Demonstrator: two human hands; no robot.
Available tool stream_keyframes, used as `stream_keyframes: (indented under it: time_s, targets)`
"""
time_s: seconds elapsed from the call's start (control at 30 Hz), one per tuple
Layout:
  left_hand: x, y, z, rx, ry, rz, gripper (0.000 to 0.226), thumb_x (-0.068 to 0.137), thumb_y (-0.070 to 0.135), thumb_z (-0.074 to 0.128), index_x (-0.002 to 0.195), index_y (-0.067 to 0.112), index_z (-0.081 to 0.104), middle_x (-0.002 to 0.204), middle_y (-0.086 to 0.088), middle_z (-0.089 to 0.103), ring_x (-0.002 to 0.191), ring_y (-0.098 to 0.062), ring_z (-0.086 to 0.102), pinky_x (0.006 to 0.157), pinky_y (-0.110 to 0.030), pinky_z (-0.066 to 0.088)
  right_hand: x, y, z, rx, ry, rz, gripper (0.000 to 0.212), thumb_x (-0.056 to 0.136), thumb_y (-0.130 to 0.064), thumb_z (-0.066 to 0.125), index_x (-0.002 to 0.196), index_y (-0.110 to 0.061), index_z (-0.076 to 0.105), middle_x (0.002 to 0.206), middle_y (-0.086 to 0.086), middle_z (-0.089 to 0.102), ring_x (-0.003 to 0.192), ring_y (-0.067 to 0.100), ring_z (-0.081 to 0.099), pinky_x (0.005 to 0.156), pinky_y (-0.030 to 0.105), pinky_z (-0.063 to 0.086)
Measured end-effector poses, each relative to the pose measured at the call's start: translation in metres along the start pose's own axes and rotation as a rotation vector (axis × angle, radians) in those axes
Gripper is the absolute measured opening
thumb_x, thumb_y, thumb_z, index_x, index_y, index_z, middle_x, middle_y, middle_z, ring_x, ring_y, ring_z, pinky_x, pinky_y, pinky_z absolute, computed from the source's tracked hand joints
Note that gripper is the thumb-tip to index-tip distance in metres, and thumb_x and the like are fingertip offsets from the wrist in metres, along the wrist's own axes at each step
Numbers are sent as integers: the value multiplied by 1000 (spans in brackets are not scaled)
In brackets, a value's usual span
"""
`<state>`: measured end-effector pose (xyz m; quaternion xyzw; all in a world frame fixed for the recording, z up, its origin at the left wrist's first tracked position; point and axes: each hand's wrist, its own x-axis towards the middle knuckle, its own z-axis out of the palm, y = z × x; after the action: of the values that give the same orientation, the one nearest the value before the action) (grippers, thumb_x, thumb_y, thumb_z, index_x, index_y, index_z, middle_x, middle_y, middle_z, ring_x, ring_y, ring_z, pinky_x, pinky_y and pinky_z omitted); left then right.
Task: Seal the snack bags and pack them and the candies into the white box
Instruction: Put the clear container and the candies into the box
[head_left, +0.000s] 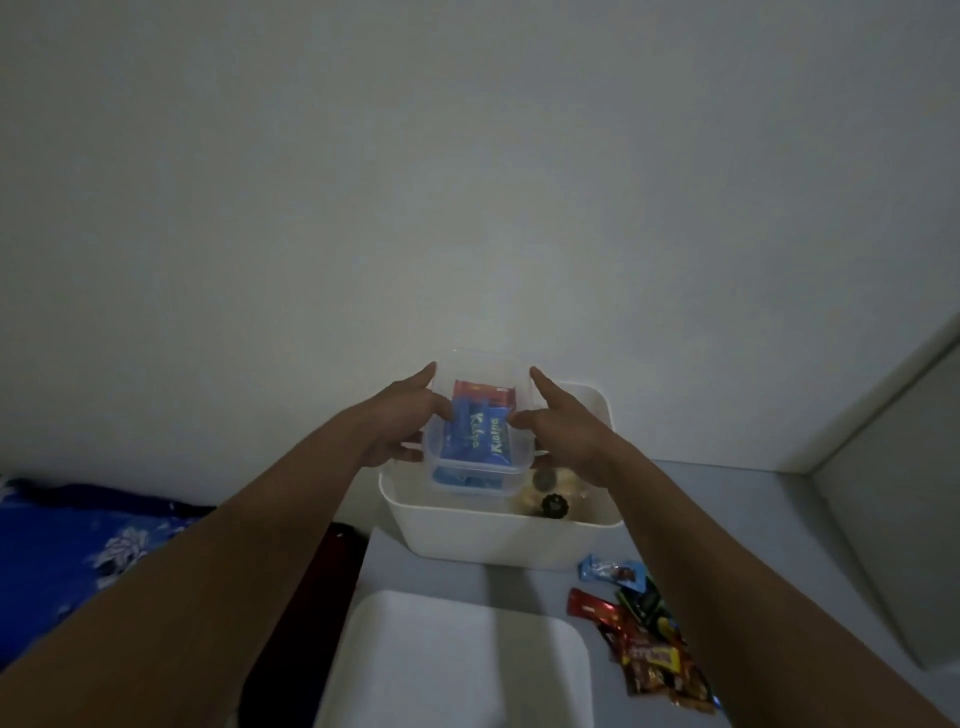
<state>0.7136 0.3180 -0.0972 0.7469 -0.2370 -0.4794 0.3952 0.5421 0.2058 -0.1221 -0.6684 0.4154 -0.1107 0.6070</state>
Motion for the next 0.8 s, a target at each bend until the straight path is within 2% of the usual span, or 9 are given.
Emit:
stream_keyframes:
  time_s: [0.07,0.2,0.27,0.4,0.57,0.67,0.73,0.8]
  targets:
    - [15,-6,-4,17,-10,-24,86,84,11,63,151,47,21,131,-4,55,106,-28,60,86,-40,55,11,10,8,-15,17,24,75,96,-19,60,154,-40,18,149,4,46,119,32,57,88,45,58]
    - [35,-21,-3,40,-24,-84,90,84,9,61,152,45,15,138,-8,50,113,-32,56,94,-43,52,27,26,19,-35,40,59,78,94,-17,63,155,-38,19,150,4,44,119,29,56,80,39,59]
    - [46,-29,-1,36,-31,-113,91,84,9,59,153,46,13,141,-10,48,118,-33,54,100,-48,49,34,33,23,-10,48,96,77,93,-14,65,153,-37,22,144,5,49,112,27,60,73,35,60]
    - [58,-40,4,30,-23,-113,84,90,4,52,154,39,11,145,-10,44,121,-34,51,102,-51,47,45,46,30,-8,42,150,68,93,-10,65,145,-32,27,131,8,56,100,24,64,65,32,60]
    - [75,-54,7,24,5,-136,82,93,13,53,154,41,6,149,-12,41,127,-36,48,104,-55,44,62,56,37,-26,35,181,68,92,-9,65,144,-31,28,133,10,53,107,31,61,77,44,61]
    - [85,-59,12,89,43,-127,77,97,19,49,154,40,3,156,-10,32,135,-37,40,107,-56,41,70,66,42,-38,32,202,71,91,-9,66,145,-33,27,131,11,54,107,32,62,81,50,60]
    - [91,-64,16,116,47,-103,74,99,22,48,155,38,1,159,-7,27,137,-36,37,108,-51,40,75,72,44,-70,21,202,77,89,-10,67,148,-33,24,129,10,55,107,32,62,82,51,60]
    - [95,-69,20,122,26,-83,74,100,19,48,155,36,1,154,-8,34,128,-31,46,99,-39,45,78,78,43,-107,-4,200,83,88,-8,67,151,-33,20,130,9,55,108,30,60,79,46,61]
